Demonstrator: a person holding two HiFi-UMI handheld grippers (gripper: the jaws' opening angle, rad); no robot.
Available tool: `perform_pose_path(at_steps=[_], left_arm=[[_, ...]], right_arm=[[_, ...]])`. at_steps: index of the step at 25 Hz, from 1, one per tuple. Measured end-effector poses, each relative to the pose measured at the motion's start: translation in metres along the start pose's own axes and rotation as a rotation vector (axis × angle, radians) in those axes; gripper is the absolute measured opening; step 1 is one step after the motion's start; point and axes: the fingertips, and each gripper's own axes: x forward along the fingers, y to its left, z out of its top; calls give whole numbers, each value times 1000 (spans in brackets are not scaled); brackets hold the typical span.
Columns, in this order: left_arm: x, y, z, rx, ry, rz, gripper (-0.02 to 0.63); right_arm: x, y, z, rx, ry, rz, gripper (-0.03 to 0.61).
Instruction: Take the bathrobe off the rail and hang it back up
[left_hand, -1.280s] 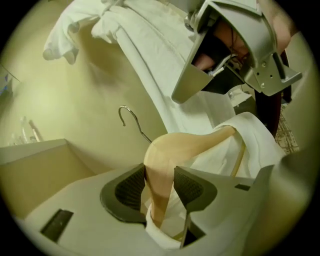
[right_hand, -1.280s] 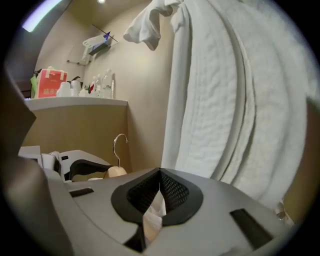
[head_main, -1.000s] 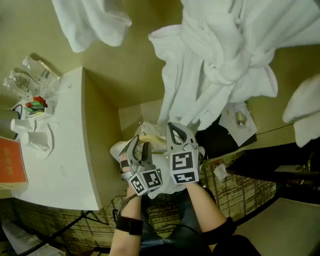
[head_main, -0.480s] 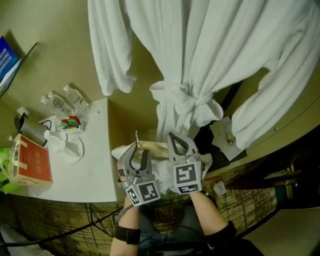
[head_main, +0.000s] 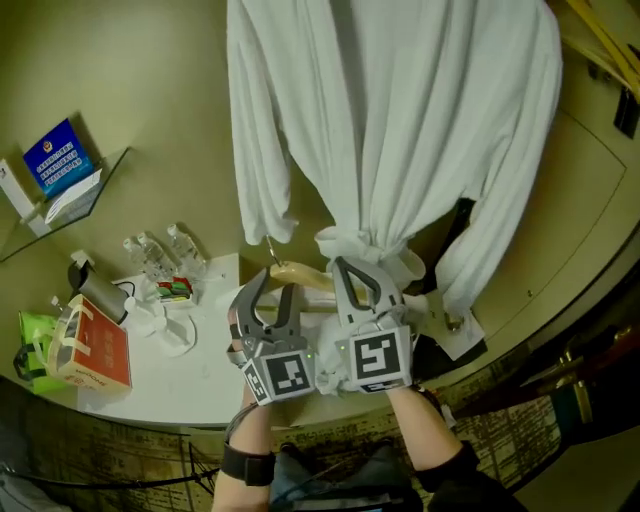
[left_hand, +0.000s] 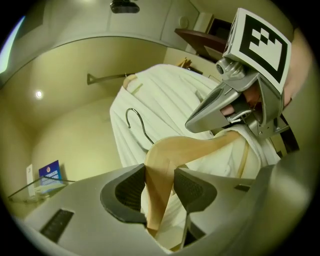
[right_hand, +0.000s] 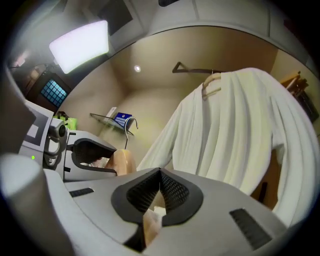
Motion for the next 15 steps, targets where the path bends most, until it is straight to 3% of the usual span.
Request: perform_pose_path(at_steps=[15], left_arm=[[29,117,154,-29,-232,101,178]], right_arm=[[5,-61,182,-198,-265,-109,23]])
